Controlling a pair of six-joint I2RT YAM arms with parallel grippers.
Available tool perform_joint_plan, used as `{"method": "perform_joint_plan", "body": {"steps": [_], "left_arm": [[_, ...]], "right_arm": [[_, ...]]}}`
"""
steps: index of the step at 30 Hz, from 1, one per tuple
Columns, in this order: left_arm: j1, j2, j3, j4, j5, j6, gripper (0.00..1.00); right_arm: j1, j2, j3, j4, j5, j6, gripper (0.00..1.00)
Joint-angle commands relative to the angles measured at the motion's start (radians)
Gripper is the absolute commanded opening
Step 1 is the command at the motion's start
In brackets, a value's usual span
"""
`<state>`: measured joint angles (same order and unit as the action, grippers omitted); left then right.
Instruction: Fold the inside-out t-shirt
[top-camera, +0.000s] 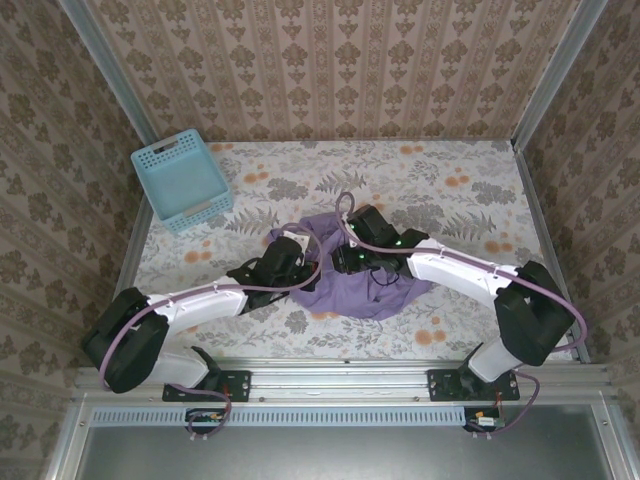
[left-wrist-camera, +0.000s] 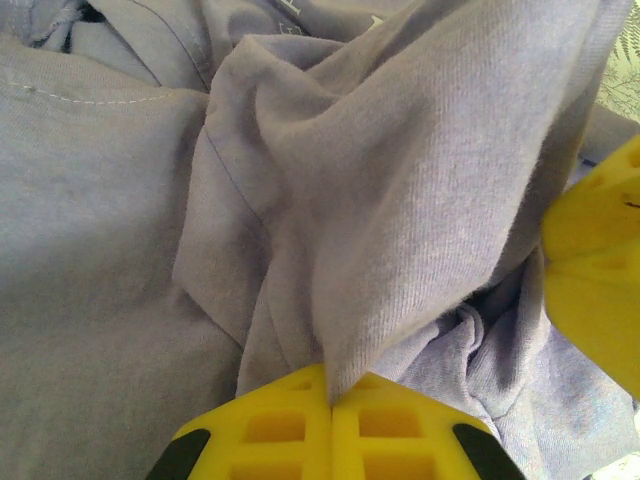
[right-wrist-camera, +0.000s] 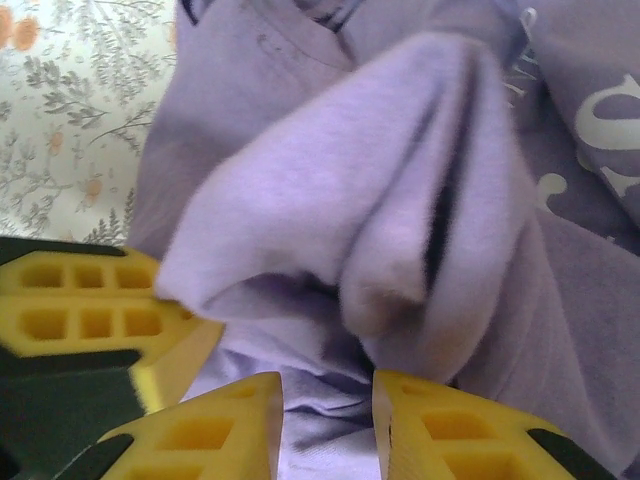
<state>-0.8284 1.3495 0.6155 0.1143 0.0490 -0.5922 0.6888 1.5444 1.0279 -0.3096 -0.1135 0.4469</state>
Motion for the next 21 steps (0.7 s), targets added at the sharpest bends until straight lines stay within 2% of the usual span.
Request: {"method": "perform_joint_plan", "body": {"steps": [1, 4, 13, 21], "left_arm": [[0.008, -0.005, -0.014, 0.012, 0.008, -0.02, 0.0], [0.008, -0.006, -0.015, 0.012, 0.009, -0.02, 0.0], [0.008, -0.006, -0.014, 0.017, 0.018, -0.02, 0.0], [0.009, -0.007, -0.017, 0.016, 0.016, -0.021, 0.0]], "right_arm": [[-0.031, 0.015, 0.028, 0.016, 0.038, 0.035, 0.34], [-0.04, 0.026, 0.029, 0.027, 0.024, 0.029, 0.37], [-0.052, 0.079, 0.064, 0.062, -0.004, 0.024, 0.37], [-0.041, 0.075, 0.093, 0.05, 0.022, 0.017, 0.35]]}}
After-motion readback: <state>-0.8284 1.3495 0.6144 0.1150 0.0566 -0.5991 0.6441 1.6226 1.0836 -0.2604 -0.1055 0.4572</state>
